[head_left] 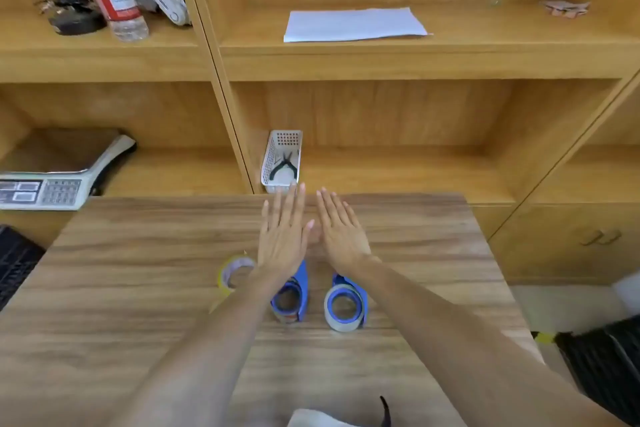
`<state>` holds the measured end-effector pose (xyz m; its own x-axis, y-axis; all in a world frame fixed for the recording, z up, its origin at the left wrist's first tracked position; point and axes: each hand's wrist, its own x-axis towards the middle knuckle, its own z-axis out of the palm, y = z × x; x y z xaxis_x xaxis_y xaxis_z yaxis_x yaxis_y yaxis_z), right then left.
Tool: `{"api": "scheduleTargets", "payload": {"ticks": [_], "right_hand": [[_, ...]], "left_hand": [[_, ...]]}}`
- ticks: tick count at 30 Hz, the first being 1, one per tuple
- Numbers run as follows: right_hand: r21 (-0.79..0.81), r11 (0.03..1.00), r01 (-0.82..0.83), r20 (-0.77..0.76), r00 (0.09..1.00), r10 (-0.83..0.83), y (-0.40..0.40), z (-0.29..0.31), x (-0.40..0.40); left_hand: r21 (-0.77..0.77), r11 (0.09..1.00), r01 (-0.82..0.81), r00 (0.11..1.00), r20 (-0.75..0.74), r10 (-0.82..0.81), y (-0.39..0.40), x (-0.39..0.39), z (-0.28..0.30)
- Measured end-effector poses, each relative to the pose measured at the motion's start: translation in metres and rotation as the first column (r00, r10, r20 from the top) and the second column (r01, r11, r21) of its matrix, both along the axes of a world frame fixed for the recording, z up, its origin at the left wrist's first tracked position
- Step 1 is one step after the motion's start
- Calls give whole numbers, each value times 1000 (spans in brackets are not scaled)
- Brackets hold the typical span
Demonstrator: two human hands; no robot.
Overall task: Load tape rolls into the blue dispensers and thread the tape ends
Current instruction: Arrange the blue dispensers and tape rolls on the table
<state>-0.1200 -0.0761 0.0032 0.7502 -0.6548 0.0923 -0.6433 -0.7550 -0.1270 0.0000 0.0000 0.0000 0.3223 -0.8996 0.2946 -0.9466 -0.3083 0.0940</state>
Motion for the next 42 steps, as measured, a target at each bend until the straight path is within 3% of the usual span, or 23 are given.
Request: {"api": "scheduleTargets", "payload": {"ticks": [9, 14, 17, 24, 42], "right_hand": [[172, 982, 77, -113, 992, -58, 51, -75, -25], [336, 935, -115, -164, 970, 178, 60, -93, -25], [376, 909, -179, -193, 945, 265, 66, -97, -21], [381, 915, -133, -335, 902, 271, 77, -97, -7], [239, 932, -273, -371, 861, 348, 39, -86, -35]], "left_hand": [[219, 975, -38, 988, -135, 69, 44, -12, -79], [464, 886, -26, 950, -265, 166, 63, -9, -105], [563, 826, -28, 947, -251, 203, 70, -6, -107], [612, 789, 60, 914, -352, 203, 70, 3, -110], [587, 804, 94, 930, -339, 139, 77, 11, -111]]}}
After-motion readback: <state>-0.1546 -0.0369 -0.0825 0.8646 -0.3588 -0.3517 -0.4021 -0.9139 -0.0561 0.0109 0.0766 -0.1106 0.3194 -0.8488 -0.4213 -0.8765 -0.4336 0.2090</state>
